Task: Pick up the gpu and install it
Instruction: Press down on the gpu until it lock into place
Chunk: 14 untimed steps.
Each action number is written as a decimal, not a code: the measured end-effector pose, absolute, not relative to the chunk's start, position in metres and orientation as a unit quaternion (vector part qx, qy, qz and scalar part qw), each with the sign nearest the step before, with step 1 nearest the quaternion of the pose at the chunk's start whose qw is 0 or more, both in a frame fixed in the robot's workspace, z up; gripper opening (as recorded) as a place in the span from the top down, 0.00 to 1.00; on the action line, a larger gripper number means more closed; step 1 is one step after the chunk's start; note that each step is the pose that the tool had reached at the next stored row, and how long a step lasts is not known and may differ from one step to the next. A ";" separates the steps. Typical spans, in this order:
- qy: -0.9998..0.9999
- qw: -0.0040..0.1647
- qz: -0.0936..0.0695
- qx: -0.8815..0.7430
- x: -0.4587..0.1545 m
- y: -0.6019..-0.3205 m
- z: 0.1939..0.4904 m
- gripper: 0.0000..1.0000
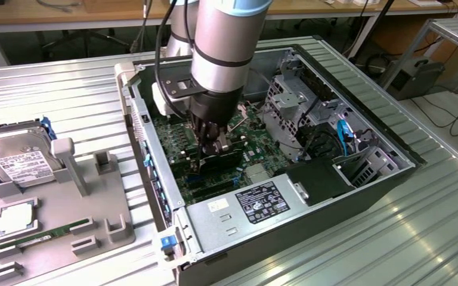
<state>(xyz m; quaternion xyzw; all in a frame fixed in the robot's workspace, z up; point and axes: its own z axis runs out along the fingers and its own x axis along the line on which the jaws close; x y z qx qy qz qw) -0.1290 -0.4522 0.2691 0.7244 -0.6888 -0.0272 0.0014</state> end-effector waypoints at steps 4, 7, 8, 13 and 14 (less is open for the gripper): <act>-0.689 0.000 -0.028 0.724 -0.129 -0.452 0.273 0.89; -0.689 0.001 -0.027 0.724 -0.129 -0.452 0.287 0.89; -0.689 0.001 -0.027 0.724 -0.129 -0.452 0.292 0.89; -0.689 0.001 -0.027 0.724 -0.128 -0.452 0.318 0.89; -0.689 0.001 -0.027 0.724 -0.128 -0.452 0.321 0.89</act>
